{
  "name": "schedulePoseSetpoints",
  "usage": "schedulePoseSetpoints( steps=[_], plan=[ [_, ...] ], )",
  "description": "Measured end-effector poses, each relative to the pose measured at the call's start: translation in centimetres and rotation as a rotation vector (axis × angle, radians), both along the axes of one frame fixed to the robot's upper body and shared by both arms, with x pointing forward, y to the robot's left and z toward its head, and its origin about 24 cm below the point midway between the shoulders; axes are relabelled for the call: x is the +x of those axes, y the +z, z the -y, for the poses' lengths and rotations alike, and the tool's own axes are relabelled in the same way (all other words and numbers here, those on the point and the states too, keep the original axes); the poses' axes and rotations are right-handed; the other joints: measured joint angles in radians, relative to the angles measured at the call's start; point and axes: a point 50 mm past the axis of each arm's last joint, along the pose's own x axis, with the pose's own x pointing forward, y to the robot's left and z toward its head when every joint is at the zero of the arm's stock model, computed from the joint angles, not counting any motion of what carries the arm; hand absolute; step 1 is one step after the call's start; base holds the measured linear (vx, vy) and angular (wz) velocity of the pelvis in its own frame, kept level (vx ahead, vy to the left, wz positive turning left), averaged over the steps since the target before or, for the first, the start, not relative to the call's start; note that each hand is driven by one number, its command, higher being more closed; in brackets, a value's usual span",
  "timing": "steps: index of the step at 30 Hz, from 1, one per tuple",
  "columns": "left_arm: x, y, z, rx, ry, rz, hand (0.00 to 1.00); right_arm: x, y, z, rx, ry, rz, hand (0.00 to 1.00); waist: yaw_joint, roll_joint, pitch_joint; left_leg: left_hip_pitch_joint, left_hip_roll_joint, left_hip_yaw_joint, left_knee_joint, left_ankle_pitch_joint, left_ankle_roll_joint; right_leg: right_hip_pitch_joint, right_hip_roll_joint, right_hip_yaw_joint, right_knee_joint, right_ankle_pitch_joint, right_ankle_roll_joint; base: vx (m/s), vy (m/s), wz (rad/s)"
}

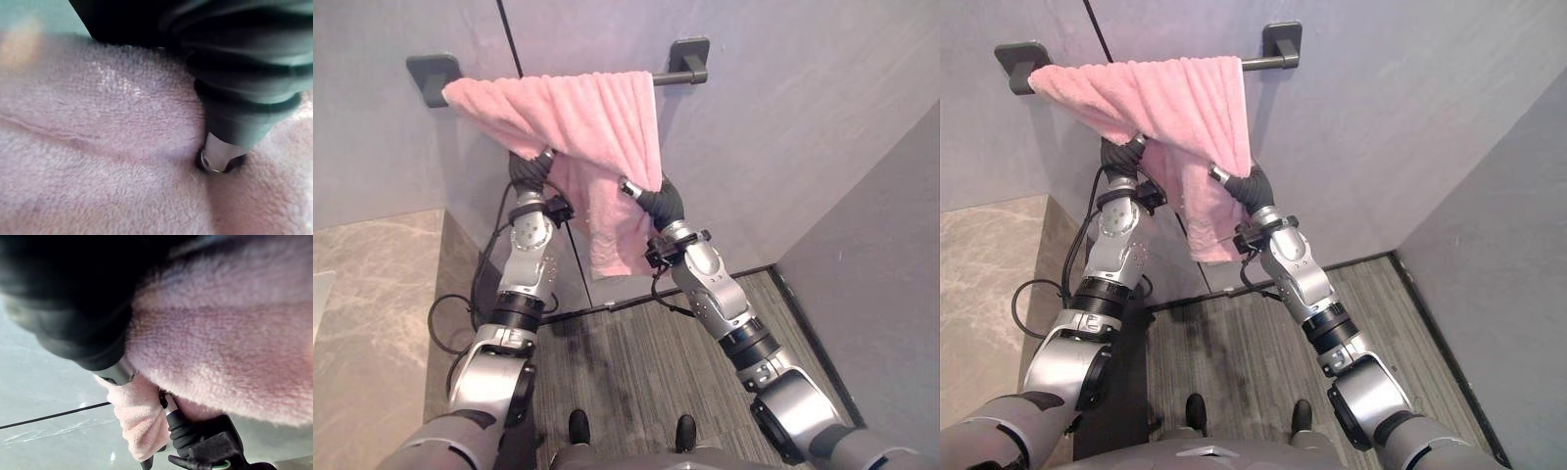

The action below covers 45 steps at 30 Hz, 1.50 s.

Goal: Organize washtable

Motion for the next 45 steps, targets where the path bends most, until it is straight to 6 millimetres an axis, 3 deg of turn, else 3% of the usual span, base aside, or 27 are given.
schedulePoseSetpoints(
  steps=[3, 9, 17, 34, 42, 43, 44, 45],
  plan=[
    [-0.5, 0.1, 0.2, 0.019, -0.013, 0.021, 1.00, 0.7, -0.2, 0.8, -0.039, -0.070, 0.005, 1.00, 0.001, 0.000, 0.000, -0.002, 0.000, -0.011, 0.000, 0.000, 0.000, 0.003, 0.000, -0.009, 0.001, 0.000, 0.000, -0.02, 0.009, 0.08],
    [-0.7, -0.9, 0.4, 0.090, -0.042, -0.002, 1.00, 4.2, -1.2, 3.7, -0.116, -0.253, -0.088, 1.00, 0.008, 0.003, 0.002, -0.011, 0.000, -0.043, -0.010, 0.000, 0.000, 0.005, -0.001, -0.031, 0.012, 0.000, 0.002, -0.05, 0.029, 0.13],
    [-0.4, -0.1, 1.5, 0.124, -0.111, 0.020, 1.00, 7.0, 0.2, 4.7, -0.119, -0.318, -0.172, 1.00, 0.010, 0.036, 0.024, -0.054, -0.002, -0.072, -0.011, 0.009, -0.002, -0.016, -0.001, -0.056, 0.005, 0.009, 0.005, -0.07, 0.025, 0.11],
    [1.1, 4.4, 2.6, 0.208, -0.178, 0.104, 1.00, 9.5, 5.9, 6.3, -0.039, -0.385, -0.172, 1.00, 0.006, 0.067, 0.114, -0.086, -0.005, -0.098, -0.010, 0.028, 0.003, -0.030, -0.002, -0.083, 0.004, 0.019, 0.010, 0.00, -0.001, 0.04],
    [1.2, 4.9, 2.3, 0.229, -0.181, 0.107, 1.00, 9.7, 6.6, 6.5, -0.020, -0.388, -0.173, 1.00, 0.004, 0.070, 0.118, -0.098, -0.009, -0.111, -0.010, 0.029, 0.004, -0.034, -0.003, -0.096, 0.004, 0.019, 0.011, 0.00, 0.002, 0.05],
    [1.2, 4.9, 2.2, 0.232, -0.181, 0.107, 1.00, 9.7, 6.6, 6.5, -0.020, -0.387, -0.173, 0.00, 0.004, 0.070, 0.118, -0.098, -0.009, -0.112, -0.010, 0.029, 0.004, -0.034, -0.004, -0.098, 0.004, 0.019, 0.011, 0.00, 0.000, 0.00],
    [1.2, 4.9, 2.1, 0.235, -0.177, 0.107, 0.00, 9.7, 6.6, 6.6, -0.011, -0.392, -0.179, 0.00, 0.004, 0.070, 0.119, -0.099, -0.009, -0.113, -0.010, 0.029, 0.004, -0.034, -0.004, -0.098, 0.004, 0.018, 0.011, 0.00, 0.000, 0.00],
    [1.2, 5.0, 1.9, 0.238, -0.174, 0.108, 0.00, 9.7, 6.6, 6.8, -0.008, -0.396, -0.180, 0.00, 0.004, 0.070, 0.122, -0.099, -0.009, -0.113, -0.010, 0.029, 0.004, -0.033, -0.004, -0.098, 0.004, 0.018, 0.011, 0.00, 0.000, 0.00]
  ],
)
